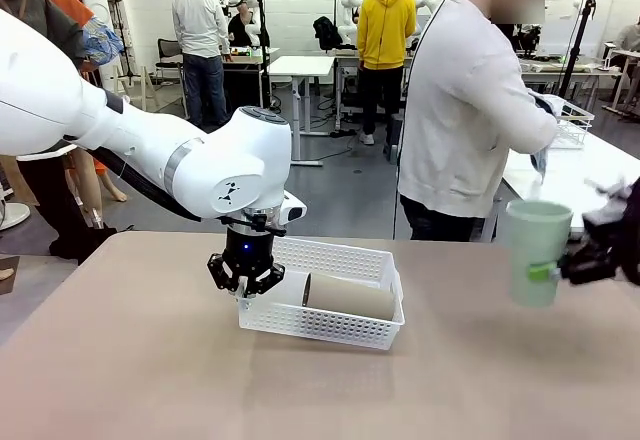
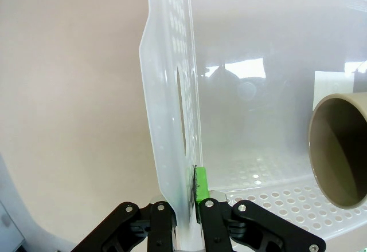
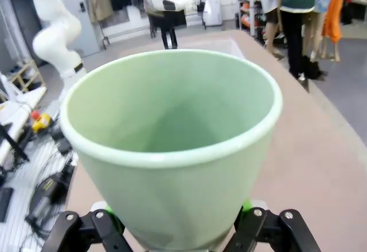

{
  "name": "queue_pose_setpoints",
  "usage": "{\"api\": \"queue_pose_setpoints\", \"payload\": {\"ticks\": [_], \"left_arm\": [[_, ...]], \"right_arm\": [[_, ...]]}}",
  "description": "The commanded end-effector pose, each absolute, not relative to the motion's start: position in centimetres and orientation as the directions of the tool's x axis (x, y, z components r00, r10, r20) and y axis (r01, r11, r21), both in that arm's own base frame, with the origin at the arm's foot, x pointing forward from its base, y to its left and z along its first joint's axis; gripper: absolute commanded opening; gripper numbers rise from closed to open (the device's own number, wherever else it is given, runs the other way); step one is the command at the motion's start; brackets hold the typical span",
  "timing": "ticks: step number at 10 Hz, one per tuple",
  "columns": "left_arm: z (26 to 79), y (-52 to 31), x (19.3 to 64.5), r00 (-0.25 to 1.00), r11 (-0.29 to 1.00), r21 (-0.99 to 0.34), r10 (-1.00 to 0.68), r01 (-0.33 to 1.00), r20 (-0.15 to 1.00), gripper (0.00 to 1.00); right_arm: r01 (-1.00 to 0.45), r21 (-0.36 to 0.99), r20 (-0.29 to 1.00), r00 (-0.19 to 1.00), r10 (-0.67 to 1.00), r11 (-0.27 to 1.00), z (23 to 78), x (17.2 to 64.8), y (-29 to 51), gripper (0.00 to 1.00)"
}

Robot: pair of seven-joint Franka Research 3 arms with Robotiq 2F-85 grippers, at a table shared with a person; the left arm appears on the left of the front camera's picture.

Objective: Clean and organize the cups into the basket.
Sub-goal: Pick up the Reusable plastic cup from the right side of the table and stack it inside the Organizing basket in the center of the table.

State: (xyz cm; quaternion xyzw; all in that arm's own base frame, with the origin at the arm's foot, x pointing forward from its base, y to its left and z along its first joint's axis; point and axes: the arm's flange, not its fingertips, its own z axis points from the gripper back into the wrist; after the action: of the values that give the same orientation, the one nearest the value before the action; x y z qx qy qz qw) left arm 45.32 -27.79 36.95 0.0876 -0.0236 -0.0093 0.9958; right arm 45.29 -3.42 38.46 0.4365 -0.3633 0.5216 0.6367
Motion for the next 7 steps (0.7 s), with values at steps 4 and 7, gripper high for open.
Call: {"api": "queue_pose_setpoints", "payload": {"ticks": [4,7], "left_arm": [[37.1,-27.9,45.3,0.999,0.985,0.175,-0.024,0.015,0.048,0.00],[37.1,-27.9,45.3,0.999,0.985,0.175,-0.024,0.015,0.048,0.00]], "right_arm": [[-0.975,0.185,0.926,0.216,0.308,0.126,49.0,42.2,-2.9,0.64],[-0.977,0.171,0.921,0.203,0.332,0.124,49.7,41.7,-2.9,0.64]]}}
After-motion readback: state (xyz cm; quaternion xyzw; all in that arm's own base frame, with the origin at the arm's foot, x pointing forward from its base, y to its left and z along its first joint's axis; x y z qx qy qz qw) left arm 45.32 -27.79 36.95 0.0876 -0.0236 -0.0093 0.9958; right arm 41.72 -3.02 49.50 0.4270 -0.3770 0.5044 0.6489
